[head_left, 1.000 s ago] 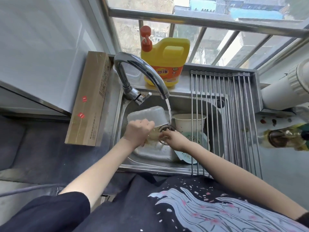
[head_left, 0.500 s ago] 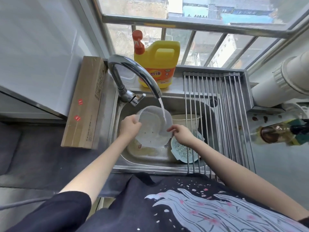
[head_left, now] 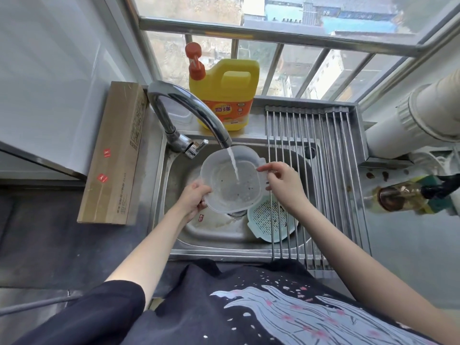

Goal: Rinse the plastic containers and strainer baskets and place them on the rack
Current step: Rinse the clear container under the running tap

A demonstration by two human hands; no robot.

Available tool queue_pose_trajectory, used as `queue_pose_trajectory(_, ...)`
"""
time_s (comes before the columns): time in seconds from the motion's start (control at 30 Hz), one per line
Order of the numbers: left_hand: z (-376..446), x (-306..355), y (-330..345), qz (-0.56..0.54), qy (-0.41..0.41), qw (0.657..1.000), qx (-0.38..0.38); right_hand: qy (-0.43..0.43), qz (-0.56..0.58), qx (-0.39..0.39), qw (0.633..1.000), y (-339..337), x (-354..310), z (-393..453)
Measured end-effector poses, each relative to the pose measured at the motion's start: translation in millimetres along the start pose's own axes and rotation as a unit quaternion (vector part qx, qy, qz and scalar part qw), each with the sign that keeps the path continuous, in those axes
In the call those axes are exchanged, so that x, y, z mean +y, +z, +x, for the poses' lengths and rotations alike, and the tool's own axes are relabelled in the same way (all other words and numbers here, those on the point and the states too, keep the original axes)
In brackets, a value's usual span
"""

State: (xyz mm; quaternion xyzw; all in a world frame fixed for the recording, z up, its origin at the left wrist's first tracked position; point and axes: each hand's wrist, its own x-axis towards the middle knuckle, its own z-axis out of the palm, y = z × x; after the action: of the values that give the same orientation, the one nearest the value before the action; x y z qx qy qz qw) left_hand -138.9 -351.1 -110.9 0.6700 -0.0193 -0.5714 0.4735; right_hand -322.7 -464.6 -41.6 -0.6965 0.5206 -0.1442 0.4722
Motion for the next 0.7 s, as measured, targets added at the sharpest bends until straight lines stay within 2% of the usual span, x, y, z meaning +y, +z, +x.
queue_pose_trajectory(0.17, 5.6, -3.2, 2.6, 0.143, -0.022, 0.989, -0.011, -0.1, -0.072, -0.001, 0.992, -2.7, -4.9, -3.4)
queue_pose_trajectory(0.27, 7.7, -1.8, 5.9, 0.1, -0.042, 0.994, 0.012, -0.121, -0.092, -0.002, 0.988, -2.5, -6.0, 0.9)
queue_pose_trajectory(0.43, 8.5, -6.6, 14.0, 0.042, -0.082, 0.996, -0.009, -0.168, -0.188, -0.006, 0.968, 2.2, -22.7, 10.6)
queue_pose_trajectory(0.57, 5.1, -4.3, 31.0, -0.029, -0.11, 0.993, -0.027, -0.177, -0.159, 0.017, 0.971, 5.0, -42.0, 12.5)
queue_pose_trajectory(0.7, 0.3, -0.7, 41.7, -0.04, -0.137, 0.989, -0.032, -0.148, -0.147, 0.032, 0.977, 2.3, -39.4, 18.5)
